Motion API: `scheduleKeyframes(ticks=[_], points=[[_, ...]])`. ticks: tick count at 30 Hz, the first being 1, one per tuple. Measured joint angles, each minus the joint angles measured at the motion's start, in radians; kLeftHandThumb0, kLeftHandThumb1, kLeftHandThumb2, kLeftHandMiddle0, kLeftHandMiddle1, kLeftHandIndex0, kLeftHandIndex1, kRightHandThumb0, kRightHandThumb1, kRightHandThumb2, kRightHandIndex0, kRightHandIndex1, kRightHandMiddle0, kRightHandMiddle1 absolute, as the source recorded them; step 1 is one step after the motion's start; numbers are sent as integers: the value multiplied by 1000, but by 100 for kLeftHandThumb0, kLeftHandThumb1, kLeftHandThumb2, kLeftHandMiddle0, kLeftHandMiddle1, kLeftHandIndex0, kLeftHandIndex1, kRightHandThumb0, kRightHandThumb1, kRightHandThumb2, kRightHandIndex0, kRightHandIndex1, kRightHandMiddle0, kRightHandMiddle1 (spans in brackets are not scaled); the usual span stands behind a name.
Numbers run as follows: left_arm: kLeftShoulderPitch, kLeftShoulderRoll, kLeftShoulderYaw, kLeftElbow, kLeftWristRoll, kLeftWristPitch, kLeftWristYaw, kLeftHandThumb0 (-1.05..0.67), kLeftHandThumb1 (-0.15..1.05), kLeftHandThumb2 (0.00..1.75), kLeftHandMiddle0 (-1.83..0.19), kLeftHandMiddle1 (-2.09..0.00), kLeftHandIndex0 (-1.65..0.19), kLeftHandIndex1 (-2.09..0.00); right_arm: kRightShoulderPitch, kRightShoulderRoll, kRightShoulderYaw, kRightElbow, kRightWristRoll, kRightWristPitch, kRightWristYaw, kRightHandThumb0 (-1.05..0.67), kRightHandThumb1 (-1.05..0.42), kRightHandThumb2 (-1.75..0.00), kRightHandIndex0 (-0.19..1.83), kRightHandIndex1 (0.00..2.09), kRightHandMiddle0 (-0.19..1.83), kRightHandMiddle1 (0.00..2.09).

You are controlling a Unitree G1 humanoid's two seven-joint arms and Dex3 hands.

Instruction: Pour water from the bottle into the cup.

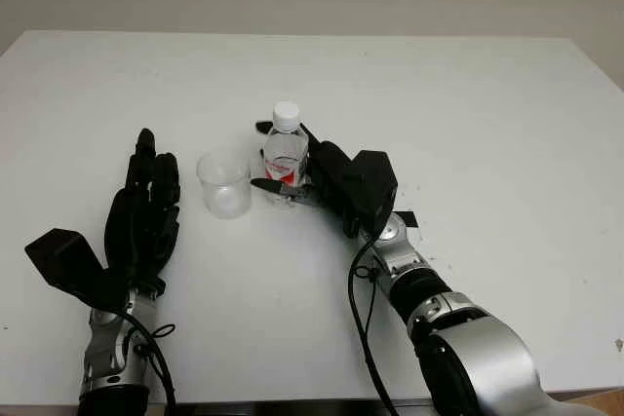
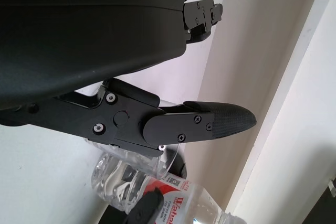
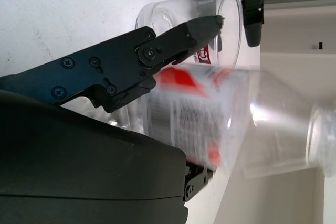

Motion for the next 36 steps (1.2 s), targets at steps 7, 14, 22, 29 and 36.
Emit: scheduleKeyframes(ticks=[7,14,22,29,36], points=[[4,3,7,-3,-2,-1,-1,-72,105,41,12,-6,12,-6,0,-4,36,3,-61,-54,-52,-42,-105,-23,169,209,142,209],[4,19,8,-3,5,3,0,-73,105,44,15,-5,14,-5,1,-13,41,7,-68,-74,-50,-36,-105,-32,168,209,146,209],[5,25,9,-1,8,3,-5,-74,105,42,14,-5,14,-5,0,-24,27,8,-56,-80,-56,-34,-105,-29,152,209,128,209],[5,27,9,1,8,2,-10,-73,105,43,13,-6,13,-6,-38,-68,10,13,-57,-73,-88,-33,-105,-30,145,209,123,209],[4,25,8,0,9,1,1,-73,105,43,13,-6,13,-6,-127,-111,15,34,-83,-52,-115,-34,-105,-30,144,209,121,209]])
